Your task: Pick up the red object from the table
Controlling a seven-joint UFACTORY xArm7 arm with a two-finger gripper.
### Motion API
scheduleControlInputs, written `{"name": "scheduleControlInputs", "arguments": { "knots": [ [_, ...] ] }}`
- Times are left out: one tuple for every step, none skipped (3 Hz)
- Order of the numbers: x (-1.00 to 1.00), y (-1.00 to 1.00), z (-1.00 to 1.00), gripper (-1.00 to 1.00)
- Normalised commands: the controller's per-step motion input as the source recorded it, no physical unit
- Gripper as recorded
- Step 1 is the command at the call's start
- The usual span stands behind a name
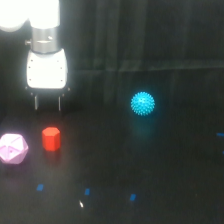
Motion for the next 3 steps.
{"name": "scheduleControlInputs", "arguments": {
  "knots": [
    [-0.68, -0.96, -0.56, 0.95],
    [-0.49, -0.23, -1.00, 0.39],
    [0.24, -1.00, -0.10, 0.73]
  ]
}}
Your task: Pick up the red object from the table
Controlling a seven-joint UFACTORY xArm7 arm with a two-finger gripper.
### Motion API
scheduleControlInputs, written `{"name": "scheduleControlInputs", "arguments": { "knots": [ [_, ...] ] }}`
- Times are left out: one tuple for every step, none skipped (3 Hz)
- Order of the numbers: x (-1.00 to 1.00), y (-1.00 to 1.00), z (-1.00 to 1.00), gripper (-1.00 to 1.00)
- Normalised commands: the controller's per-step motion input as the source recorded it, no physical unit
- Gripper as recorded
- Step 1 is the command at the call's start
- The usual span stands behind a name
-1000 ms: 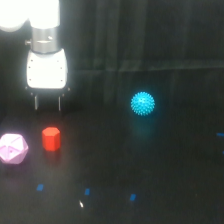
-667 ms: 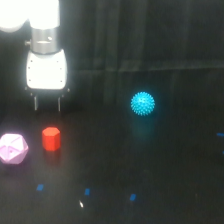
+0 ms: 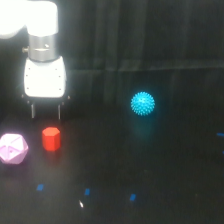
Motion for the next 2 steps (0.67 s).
{"name": "scheduleControlInputs", "arguments": {
  "knots": [
    [0.26, -0.99, -0.05, 0.59],
    [0.33, -1.00, -0.13, 0.30]
  ]
}}
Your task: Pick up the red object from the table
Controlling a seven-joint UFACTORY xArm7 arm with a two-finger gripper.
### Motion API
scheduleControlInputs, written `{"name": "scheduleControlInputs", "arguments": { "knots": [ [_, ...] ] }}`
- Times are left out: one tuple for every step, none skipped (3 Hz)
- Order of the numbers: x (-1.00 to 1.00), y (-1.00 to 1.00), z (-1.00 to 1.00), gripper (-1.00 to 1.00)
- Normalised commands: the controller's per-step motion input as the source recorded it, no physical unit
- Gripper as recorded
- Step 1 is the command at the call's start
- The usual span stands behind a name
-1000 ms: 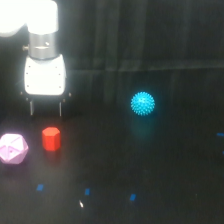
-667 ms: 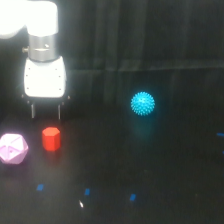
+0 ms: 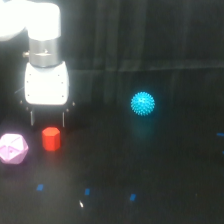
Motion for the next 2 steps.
{"name": "scheduleControlInputs", "arguments": {
  "knots": [
    [-0.12, -0.74, 0.00, -0.01],
    [-0.10, -0.09, -0.18, -1.00]
  ]
}}
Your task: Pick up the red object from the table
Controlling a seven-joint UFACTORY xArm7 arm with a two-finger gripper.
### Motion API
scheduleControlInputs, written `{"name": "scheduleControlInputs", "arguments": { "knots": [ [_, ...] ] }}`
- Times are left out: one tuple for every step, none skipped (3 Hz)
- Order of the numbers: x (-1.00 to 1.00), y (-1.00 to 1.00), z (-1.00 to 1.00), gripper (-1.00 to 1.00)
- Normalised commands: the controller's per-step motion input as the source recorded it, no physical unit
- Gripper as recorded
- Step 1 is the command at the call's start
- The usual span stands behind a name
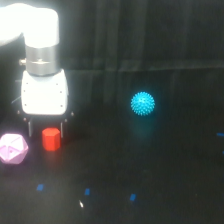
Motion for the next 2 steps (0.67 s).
{"name": "scheduleControlInputs", "arguments": {
  "knots": [
    [0.19, -0.20, 0.40, -0.97],
    [0.45, -0.10, 0.85, -1.00]
  ]
}}
